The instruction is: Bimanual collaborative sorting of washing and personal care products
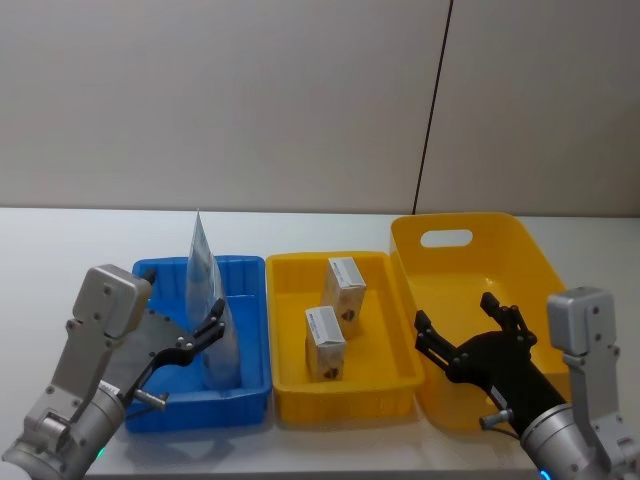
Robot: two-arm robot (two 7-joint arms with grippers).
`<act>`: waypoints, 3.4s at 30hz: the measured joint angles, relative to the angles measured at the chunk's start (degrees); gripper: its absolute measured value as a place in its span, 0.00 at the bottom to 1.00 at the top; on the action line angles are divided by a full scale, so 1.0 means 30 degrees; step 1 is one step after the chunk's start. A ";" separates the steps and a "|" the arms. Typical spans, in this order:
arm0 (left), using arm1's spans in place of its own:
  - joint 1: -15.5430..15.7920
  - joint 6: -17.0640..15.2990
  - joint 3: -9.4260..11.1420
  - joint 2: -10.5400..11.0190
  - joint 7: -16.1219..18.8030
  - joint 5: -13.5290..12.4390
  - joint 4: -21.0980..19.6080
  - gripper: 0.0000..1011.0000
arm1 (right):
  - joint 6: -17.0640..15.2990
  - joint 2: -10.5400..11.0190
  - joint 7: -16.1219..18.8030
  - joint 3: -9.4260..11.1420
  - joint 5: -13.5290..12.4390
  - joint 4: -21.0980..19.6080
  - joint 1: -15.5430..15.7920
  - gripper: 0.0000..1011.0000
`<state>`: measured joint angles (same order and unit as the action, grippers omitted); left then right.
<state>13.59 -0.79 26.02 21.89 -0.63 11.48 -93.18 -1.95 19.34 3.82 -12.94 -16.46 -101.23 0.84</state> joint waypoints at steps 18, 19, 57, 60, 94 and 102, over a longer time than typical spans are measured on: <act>-0.0001 0.0000 -0.0001 0.0000 0.0000 0.0001 0.0001 0.99 | 0.0000 -0.0001 0.0001 0.0000 0.0000 0.0000 -0.0001 0.99; 0.0000 0.0000 -0.0001 0.0000 0.0000 0.0001 0.0001 0.99 | 0.0000 -0.0001 0.0001 -0.0001 0.0000 -0.0001 0.0000 0.99; 0.0000 0.0000 -0.0001 0.0000 0.0000 0.0002 0.0000 0.99 | -0.8873 -0.2083 0.0134 -0.3509 0.1742 0.3366 -0.5585 0.99; 0.0000 0.0000 0.0000 0.0000 -0.0001 0.0002 0.0000 0.99 | -0.9086 -0.2370 0.0074 -0.3732 0.1926 0.4033 -0.6014 0.99; 0.0000 0.0000 -0.0001 0.0000 0.0000 0.0002 0.0001 0.99 | -0.9071 -0.4657 -0.0688 -0.4608 0.3089 0.8625 -0.8720 0.81; -0.0001 0.0000 -0.0001 0.0001 0.0000 0.0002 0.0000 0.99 | -0.9026 -0.4738 -0.0719 -0.4623 0.3141 0.8785 -0.8813 0.55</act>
<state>13.59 -0.79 26.02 21.90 -0.63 11.48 -93.18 -29.03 5.12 1.67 -26.81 -7.04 -74.87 -25.60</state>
